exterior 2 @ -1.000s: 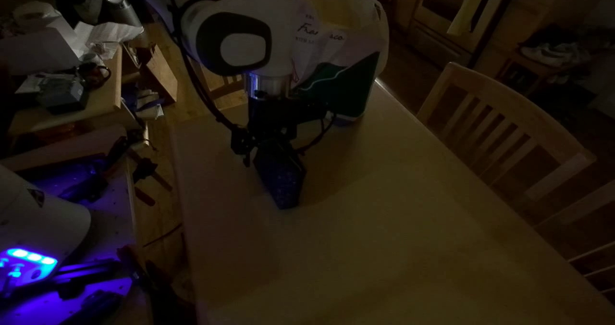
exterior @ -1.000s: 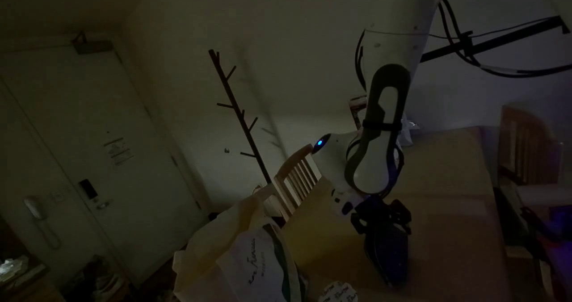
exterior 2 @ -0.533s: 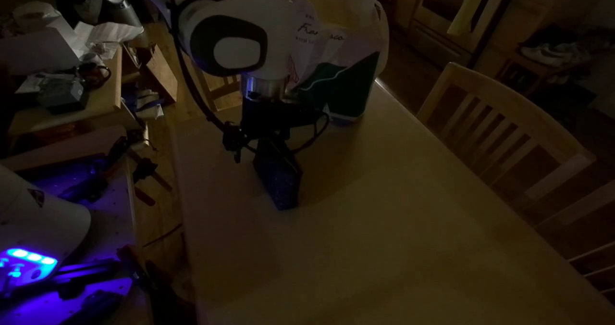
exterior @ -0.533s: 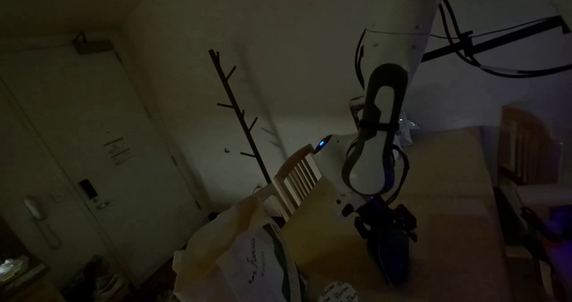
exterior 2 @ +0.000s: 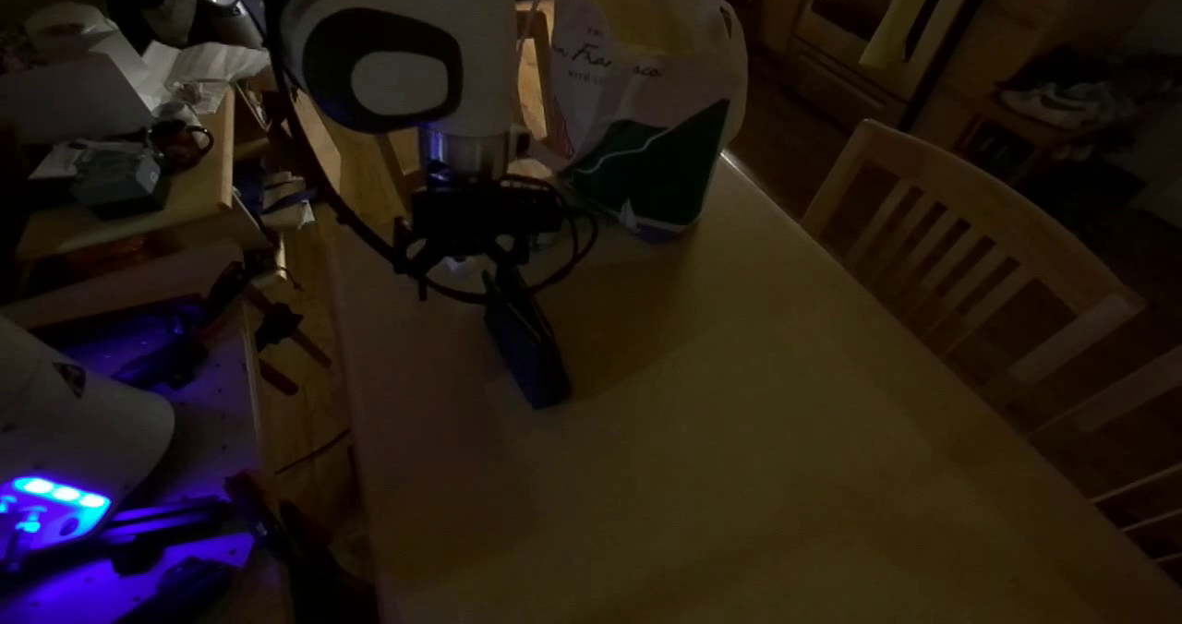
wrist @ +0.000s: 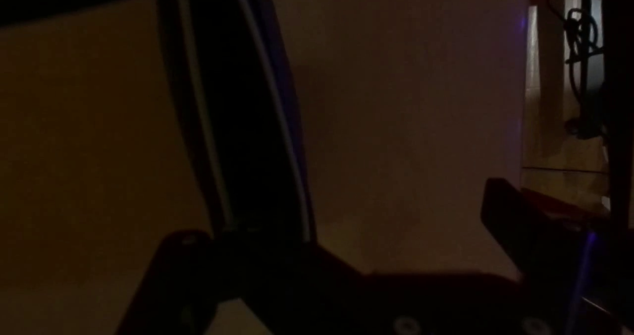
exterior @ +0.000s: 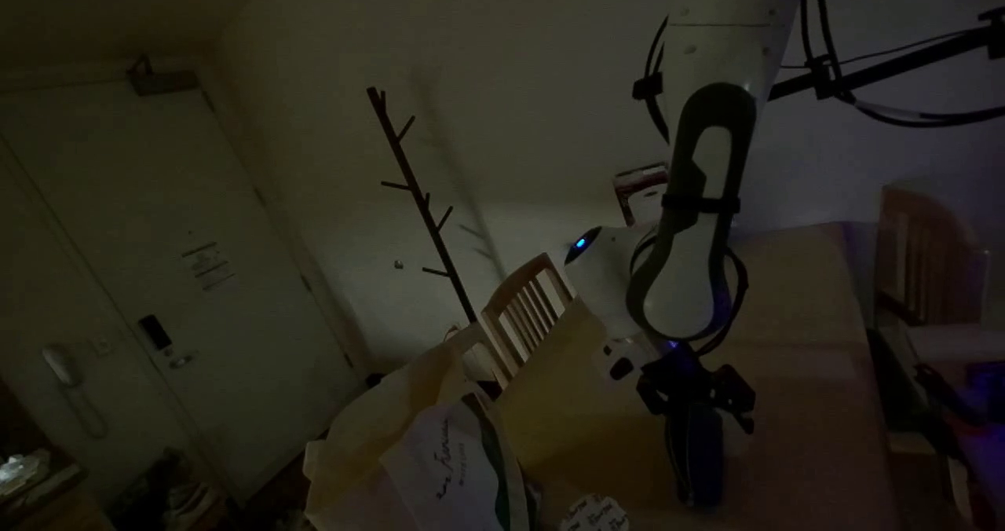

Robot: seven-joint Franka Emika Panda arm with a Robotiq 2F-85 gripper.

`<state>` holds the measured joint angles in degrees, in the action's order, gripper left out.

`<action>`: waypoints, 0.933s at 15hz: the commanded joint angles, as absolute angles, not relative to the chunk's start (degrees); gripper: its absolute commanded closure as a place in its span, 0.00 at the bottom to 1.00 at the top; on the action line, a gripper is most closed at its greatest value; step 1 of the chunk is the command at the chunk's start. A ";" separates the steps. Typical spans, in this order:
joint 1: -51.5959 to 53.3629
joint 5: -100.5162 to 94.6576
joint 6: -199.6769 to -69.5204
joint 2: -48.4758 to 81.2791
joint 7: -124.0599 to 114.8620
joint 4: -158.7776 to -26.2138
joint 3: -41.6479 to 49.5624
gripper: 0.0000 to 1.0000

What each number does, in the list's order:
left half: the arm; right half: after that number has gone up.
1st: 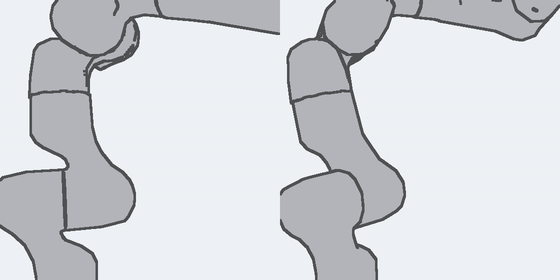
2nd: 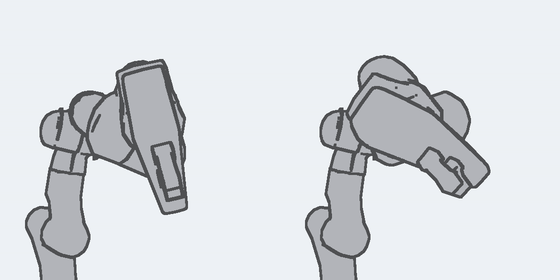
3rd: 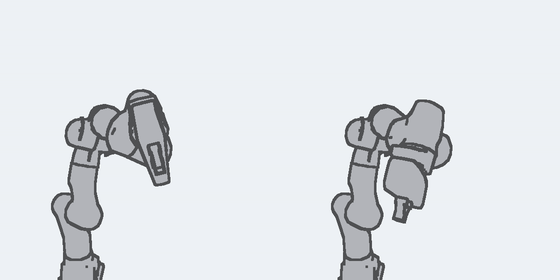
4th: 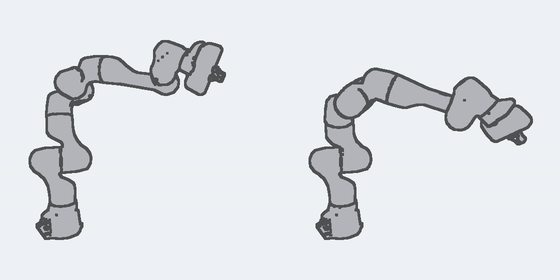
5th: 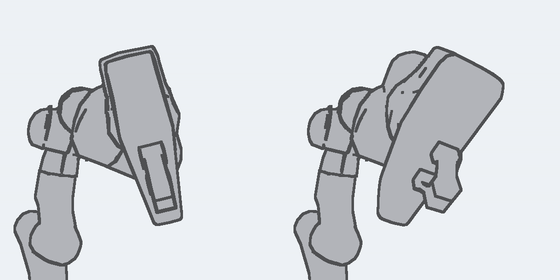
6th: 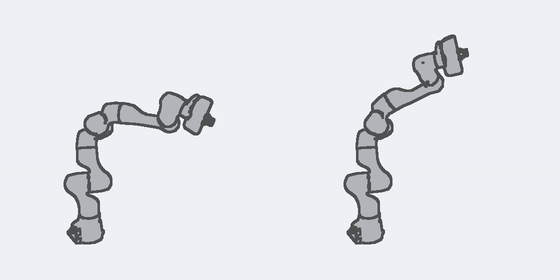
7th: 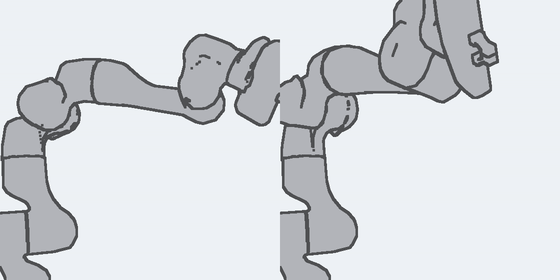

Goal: Put the toothbrush inside the dark blue toiletry bag, pick up the white object from the table and put it inside the white and blue bag

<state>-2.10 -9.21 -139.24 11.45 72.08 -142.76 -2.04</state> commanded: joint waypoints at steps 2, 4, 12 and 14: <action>-0.36 -12.75 -139.65 5.22 64.17 -147.25 -1.73 0.00; 0.14 -15.67 -139.18 3.53 61.29 -147.76 -1.55 0.00; -0.45 -36.11 -144.59 4.09 53.01 -146.24 -0.53 0.00; 0.18 -36.71 -142.83 3.44 51.52 -146.25 -0.74 0.00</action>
<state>0.15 -36.81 -142.94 3.48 51.44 -146.28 -0.72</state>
